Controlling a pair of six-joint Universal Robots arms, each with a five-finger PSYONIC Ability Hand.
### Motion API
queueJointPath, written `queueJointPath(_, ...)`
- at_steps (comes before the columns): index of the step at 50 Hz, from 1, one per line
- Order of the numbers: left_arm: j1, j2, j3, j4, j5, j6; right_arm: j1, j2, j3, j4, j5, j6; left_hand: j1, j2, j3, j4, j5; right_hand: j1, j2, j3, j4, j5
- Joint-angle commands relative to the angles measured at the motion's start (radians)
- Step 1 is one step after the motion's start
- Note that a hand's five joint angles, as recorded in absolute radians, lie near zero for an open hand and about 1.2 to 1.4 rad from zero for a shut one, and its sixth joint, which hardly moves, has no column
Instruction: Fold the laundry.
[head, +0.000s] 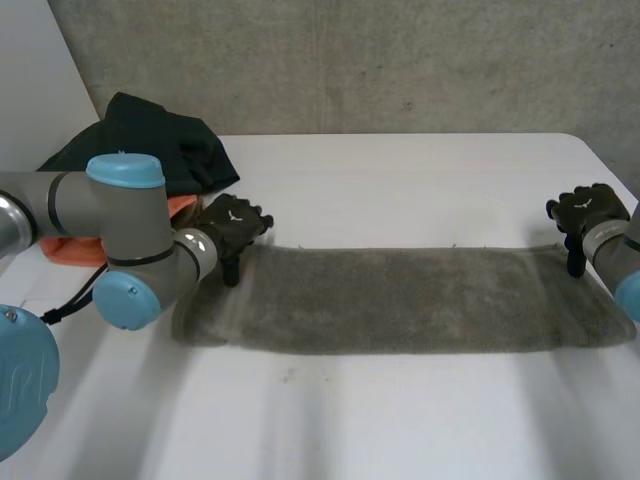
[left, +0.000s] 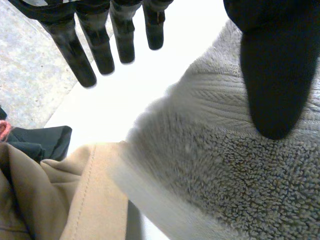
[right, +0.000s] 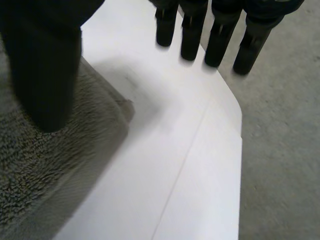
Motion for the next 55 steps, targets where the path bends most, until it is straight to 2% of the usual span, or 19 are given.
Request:
queueJointPath(1,-0.004,0.110,-0.083,0.025,-0.029,-0.027,-0.012,-0.156,0.082,0.020,-0.014,0.096,-0.027,-0.111,-0.114,-0.105,-0.107,-0.072,-0.096,-0.118,-0.122,-0.111)
queueJointPath(5,0.006,0.263,-0.241,0.094,-0.022,-0.102,-0.057,-0.309,0.214,0.046,-0.115,0.112,-0.027,-0.111,-0.114,-0.105,-0.107,-0.072,-0.096,-0.118,-0.122,-0.111)
queueJointPath(6,0.009,0.287,-0.265,0.109,-0.019,-0.113,-0.084,-0.369,0.278,0.063,-0.179,0.106,-0.027,-0.111,-0.114,-0.105,-0.107,-0.072,-0.096,-0.118,-0.122,-0.111)
queueJointPath(10,0.018,0.390,-0.411,0.198,-0.001,-0.161,-0.150,-0.464,0.404,0.100,-0.281,0.070,-0.027,-0.111,-0.114,-0.105,-0.107,-0.016,-0.040,-0.063,-0.067,-0.055)
queueJointPath(15,0.026,0.472,-0.558,0.296,0.031,-0.204,-0.251,-0.481,0.535,0.134,-0.319,0.011,-0.027,-0.111,-0.114,-0.105,-0.107,0.122,0.098,0.075,0.071,0.083)
queueJointPath(18,0.029,0.486,-0.601,0.327,0.047,-0.219,-0.282,-0.449,0.591,0.045,-0.361,0.009,-0.027,-0.111,-0.114,-0.105,-0.107,0.245,0.221,0.198,0.194,0.206)
queueJointPath(22,0.033,0.488,-0.620,0.336,0.060,-0.236,-0.304,-0.400,0.641,-0.082,-0.396,0.011,-0.027,-0.111,-0.114,-0.105,-0.107,0.292,0.268,0.245,0.242,0.253)
queueJointPath(27,0.039,0.491,-0.622,0.324,0.057,-0.262,-0.307,-0.327,0.653,-0.158,-0.395,0.012,-0.027,-0.111,-0.114,-0.105,-0.107,0.436,0.412,0.389,0.385,0.397)
queueJointPath(28,0.041,0.491,-0.623,0.321,0.057,-0.267,-0.310,-0.317,0.647,-0.156,-0.390,0.014,-0.027,-0.111,-0.114,-0.105,-0.107,0.526,0.503,0.480,0.476,0.487)
queueJointPath(29,0.042,0.496,-0.623,0.316,0.056,-0.274,-0.313,-0.308,0.644,-0.152,-0.387,0.015,-0.027,-0.111,-0.114,-0.105,-0.107,0.769,0.745,0.722,0.718,0.729)
queueJointPath(30,0.044,0.499,-0.625,0.315,0.054,-0.277,-0.327,-0.307,0.638,-0.152,-0.370,0.015,-0.027,-0.111,-0.114,-0.105,-0.107,1.146,1.122,1.099,1.096,1.107)
queueJointPath(36,0.053,0.545,-0.640,0.295,0.054,-0.294,-0.396,-0.351,0.616,-0.201,-0.304,0.014,-0.027,-0.111,-0.114,-0.105,-0.107,1.150,1.126,1.103,1.100,1.111)
queueJointPath(42,0.072,0.595,-0.674,0.275,0.056,-0.307,-0.465,-0.343,0.521,-0.190,-0.185,-0.120,-0.027,-0.111,-0.114,-0.105,-0.107,1.150,1.126,1.103,1.100,1.111)
queueJointPath(43,0.078,0.607,-0.687,0.273,0.059,-0.310,-0.462,-0.343,0.495,-0.185,-0.140,-0.171,-0.027,-0.111,-0.114,-0.105,-0.107,1.150,1.126,1.103,1.100,1.111)
queueJointPath(45,0.085,0.618,-0.700,0.272,0.060,-0.314,-0.440,-0.348,0.474,-0.184,-0.106,-0.212,-0.027,-0.111,-0.114,-0.105,-0.107,1.150,1.126,1.103,1.100,1.111)
queueJointPath(48,0.096,0.634,-0.721,0.273,0.063,-0.319,-0.307,-0.354,0.454,-0.202,-0.097,-0.244,-0.027,-0.111,-0.114,-0.105,-0.107,1.150,1.126,1.103,1.100,1.111)
queueJointPath(53,0.110,0.640,-0.732,0.275,0.071,-0.319,-0.063,-0.458,0.507,-0.294,-0.207,-0.241,-0.027,-0.111,-0.114,-0.105,-0.107,1.150,1.126,1.103,1.100,1.111)
queueJointPath(54,0.113,0.640,-0.734,0.273,0.068,-0.319,-0.016,-0.475,0.523,-0.317,-0.238,-0.243,-0.027,-0.111,-0.114,-0.105,-0.107,1.150,1.126,1.103,1.100,1.111)
queueJointPath(55,0.115,0.640,-0.735,0.272,0.067,-0.319,0.082,-0.510,0.556,-0.369,-0.305,-0.249,-0.027,-0.111,-0.114,-0.105,-0.107,1.150,1.126,1.103,1.100,1.111)
